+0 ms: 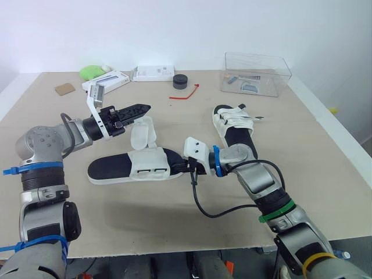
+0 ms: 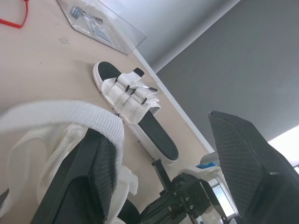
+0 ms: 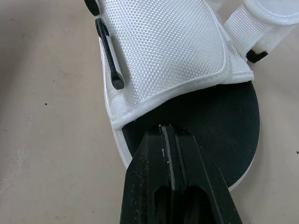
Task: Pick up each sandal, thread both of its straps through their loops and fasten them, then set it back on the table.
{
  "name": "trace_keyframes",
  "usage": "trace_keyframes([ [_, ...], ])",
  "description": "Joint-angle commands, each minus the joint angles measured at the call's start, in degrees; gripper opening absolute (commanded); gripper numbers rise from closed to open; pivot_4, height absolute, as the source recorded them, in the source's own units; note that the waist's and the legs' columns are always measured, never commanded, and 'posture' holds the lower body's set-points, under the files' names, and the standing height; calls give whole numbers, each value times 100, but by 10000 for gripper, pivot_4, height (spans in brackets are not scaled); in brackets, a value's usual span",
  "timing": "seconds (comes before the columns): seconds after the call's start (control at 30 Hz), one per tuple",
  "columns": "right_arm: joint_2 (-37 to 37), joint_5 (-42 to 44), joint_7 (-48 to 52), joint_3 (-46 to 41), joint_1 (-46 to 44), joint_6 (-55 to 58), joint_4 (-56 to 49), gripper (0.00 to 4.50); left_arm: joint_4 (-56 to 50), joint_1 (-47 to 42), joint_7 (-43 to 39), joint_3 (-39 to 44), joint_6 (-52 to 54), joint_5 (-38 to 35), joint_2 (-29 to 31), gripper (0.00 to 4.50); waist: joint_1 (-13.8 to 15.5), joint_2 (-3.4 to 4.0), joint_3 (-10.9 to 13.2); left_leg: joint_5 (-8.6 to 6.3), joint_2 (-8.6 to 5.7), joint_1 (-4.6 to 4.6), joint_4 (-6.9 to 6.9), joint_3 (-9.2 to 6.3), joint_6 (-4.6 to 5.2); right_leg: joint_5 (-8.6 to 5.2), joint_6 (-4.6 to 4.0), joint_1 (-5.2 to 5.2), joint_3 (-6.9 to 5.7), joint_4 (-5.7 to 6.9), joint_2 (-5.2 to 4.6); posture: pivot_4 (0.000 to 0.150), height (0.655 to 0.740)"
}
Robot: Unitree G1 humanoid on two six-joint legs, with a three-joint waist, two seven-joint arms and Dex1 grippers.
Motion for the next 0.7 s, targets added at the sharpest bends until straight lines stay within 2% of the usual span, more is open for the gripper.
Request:
trace_keyframes([
  [0.03, 12, -5, 24, 36, -82, -69, -147, 0, -121, -218, -76, 88, -60, -78, 92, 30773, 0, 0, 0, 0, 0, 0, 0, 0, 0, 0, 0, 0, 0, 0, 0, 1500, 7261],
  [0.57, 18, -16, 20, 47, -71, -64, -151, 0, 40, -414, -63, 165, -116, -82, 74, 30773, 0, 0, 0, 0, 0, 0, 0, 0, 0, 0, 0, 0, 0, 0, 0, 1500, 7261],
  [0.67, 17, -25, 29, 56, -84, -80, -133, 0, 112, -437, -72, 167, -216, -30, 86, 24518, 0, 0, 0, 0, 0, 0, 0, 1, 0, 0, 0, 0, 1, 0, 0, 1500, 7261],
  [0.7, 16, -25, 34, 57, -88, -83, -128, 0, 155, -453, -58, 184, -302, 11, 95, 20830, 0, 0, 0, 0, 0, 0, 0, 0, 0, 0, 0, 0, 0, 0, 0, 1500, 7261],
])
